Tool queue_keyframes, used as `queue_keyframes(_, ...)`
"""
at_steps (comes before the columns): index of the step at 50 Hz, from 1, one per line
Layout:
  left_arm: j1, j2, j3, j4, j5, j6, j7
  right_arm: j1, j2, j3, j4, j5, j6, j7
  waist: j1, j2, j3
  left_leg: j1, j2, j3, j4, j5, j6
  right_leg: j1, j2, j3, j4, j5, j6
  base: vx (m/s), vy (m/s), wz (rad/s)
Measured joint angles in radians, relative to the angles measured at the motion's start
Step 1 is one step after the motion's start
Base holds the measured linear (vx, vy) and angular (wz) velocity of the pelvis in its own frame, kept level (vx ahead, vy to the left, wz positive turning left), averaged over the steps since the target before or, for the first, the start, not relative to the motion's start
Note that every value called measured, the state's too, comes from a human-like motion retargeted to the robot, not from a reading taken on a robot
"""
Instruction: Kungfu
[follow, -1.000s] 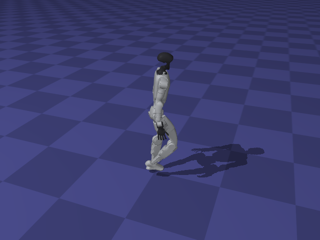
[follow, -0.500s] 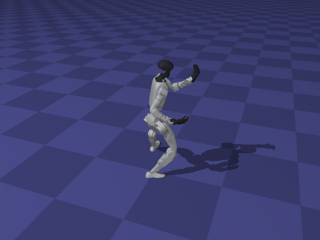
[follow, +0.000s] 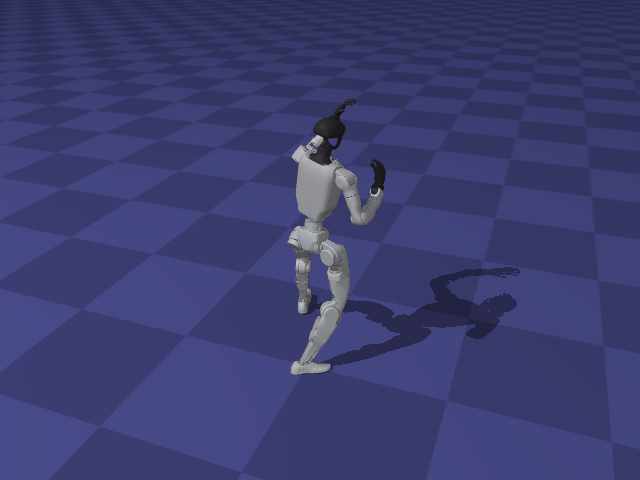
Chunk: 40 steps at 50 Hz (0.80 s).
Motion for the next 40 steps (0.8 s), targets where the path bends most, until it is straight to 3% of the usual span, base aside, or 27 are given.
queue_keyframes(3,-0.019,0.027,-0.007,0.031,-0.045,-0.001,-0.063,-0.261,-0.035,0.061,0.144,-0.072,0.007,0.033,0.025,-0.021,-0.053,-0.060,-0.098,-0.095,0.059,-0.036,-0.019,0.091,0.030,-0.023,-0.102,0.046,0.093,0.48,0.40,2.19)
queue_keyframes(7,-0.085,0.020,0.002,0.045,-0.101,0.025,-0.180,-0.608,-0.075,0.083,0.505,-0.273,-0.016,0.002,0.109,-0.060,-0.063,-0.090,-0.231,-0.179,0.105,-0.072,0.007,0.193,0.076,-0.006,-0.212,0.111,0.123,0.23,0.17,1.97)
queue_keyframes(12,-0.120,0.008,0.033,0.022,0.001,0.030,-0.088,-1.011,0.045,0.141,1.233,-0.905,-0.060,-0.432,0.199,-0.142,-0.062,-0.141,-0.335,-0.201,0.165,-0.097,0.023,0.244,0.080,0.141,-0.283,0.165,0.201,0.21,0.00,1.04)
queue_keyframes(13,-0.112,0.000,0.041,0.005,0.010,0.032,-0.081,-1.070,0.063,0.134,1.373,-1.073,-0.001,-0.517,0.214,-0.147,-0.069,-0.154,-0.345,-0.206,0.177,-0.108,0.019,0.246,0.084,0.135,-0.296,0.170,0.208,0.18,0.02,0.60)
queue_keyframes(15,-0.096,-0.011,0.054,-0.036,0.023,0.046,-0.075,-1.159,0.099,0.108,1.599,-1.252,0.300,-0.587,0.258,-0.158,-0.075,-0.179,-0.343,-0.206,0.204,-0.137,0.009,0.244,0.085,0.119,-0.318,0.180,0.202,0.14,0.02,0.12)
queue_keyframes(17,-0.083,-0.009,0.051,-0.082,0.032,0.071,-0.059,-1.203,0.149,0.031,1.701,-1.166,0.631,-0.628,0.297,-0.181,-0.059,-0.191,-0.336,-0.193,0.231,-0.170,0.005,0.249,0.077,0.118,-0.338,0.205,0.209,0.16,-0.03,-0.13)
queue_keyframes(18,-0.071,-0.006,0.044,-0.105,0.034,0.084,-0.044,-1.211,0.168,0.006,1.707,-1.099,0.676,-0.607,0.302,-0.195,-0.052,-0.193,-0.341,-0.189,0.242,-0.180,0.010,0.257,0.074,0.118,-0.350,0.228,0.219,0.26,-0.03,0.08)
queue_keyframes(20,-0.027,-0.014,0.017,-0.158,0.033,0.116,0.008,-1.206,0.181,0.005,1.678,-0.892,0.580,-0.500,0.295,-0.219,-0.046,-0.184,-0.365,-0.187,0.245,-0.191,0.027,0.276,0.074,0.121,-0.371,0.297,0.243,0.38,0.01,0.29)
queue_keyframes(25,0.221,-0.114,-0.099,-0.277,0.018,0.115,0.116,-1.100,0.317,-0.087,1.590,-0.327,0.119,-0.320,0.278,-0.229,-0.051,-0.084,-0.391,-0.158,0.209,-0.249,0.041,0.298,0.019,0.154,-0.361,0.626,0.255,0.51,0.18,-0.11)
queue_keyframes(27,0.307,-0.153,-0.186,-0.283,0.044,0.102,0.130,-1.074,0.389,-0.115,1.561,0.017,0.112,-0.234,0.253,-0.214,-0.041,-0.011,-0.405,-0.157,0.169,-0.272,0.053,0.296,0.000,0.198,-0.313,0.759,0.201,0.63,0.30,0.01)
queue_keyframes(28,0.344,-0.169,-0.228,-0.277,0.078,0.095,0.138,-1.062,0.422,-0.127,1.540,0.204,0.154,-0.164,0.234,-0.195,-0.038,0.029,-0.404,-0.166,0.142,-0.280,0.052,0.287,0.008,0.225,-0.275,0.809,0.143,0.54,0.17,0.17)
queue_keyframes(30,0.399,-0.205,-0.286,-0.239,0.200,0.092,0.183,-1.030,0.492,-0.154,1.474,0.559,0.301,0.026,0.181,-0.160,-0.024,0.106,-0.408,-0.191,0.086,-0.283,0.045,0.250,0.053,0.310,-0.188,0.750,0.136,0.40,0.06,0.44)
queue_keyframes(33,0.424,-0.222,-0.268,-0.160,0.438,0.085,0.273,-0.929,0.572,-0.163,1.340,0.928,0.494,0.372,0.056,-0.122,0.002,0.221,-0.429,-0.243,-0.015,-0.263,0.003,0.147,0.213,0.522,-0.080,0.548,0.220,0.41,-0.01,0.98)
queue_keyframes(35,0.406,-0.221,-0.224,-0.084,0.565,0.112,0.371,-0.800,0.602,-0.125,1.217,1.090,0.571,0.493,-0.031,-0.098,0.013,0.293,-0.425,-0.268,-0.068,-0.265,-0.035,0.070,0.255,0.527,-0.055,0.454,0.233,0.41,-0.02,1.05)
queue_keyframes(37,0.358,-0.209,-0.164,0.030,0.643,0.136,0.462,-0.610,0.605,-0.058,1.059,1.127,0.575,0.499,-0.092,-0.077,0.030,0.356,-0.421,-0.273,-0.102,-0.265,-0.026,-0.011,0.232,0.468,-0.045,0.406,0.157,0.38,0.03,0.56)
queue_keyframes(40,0.233,-0.186,-0.060,0.329,0.767,0.151,0.573,-0.261,0.540,0.032,0.807,1.046,0.512,0.460,-0.162,-0.081,0.065,0.442,-0.471,-0.312,-0.134,-0.272,0.075,-0.146,0.202,0.476,-0.072,0.383,0.042,0.39,0.07,0.22)
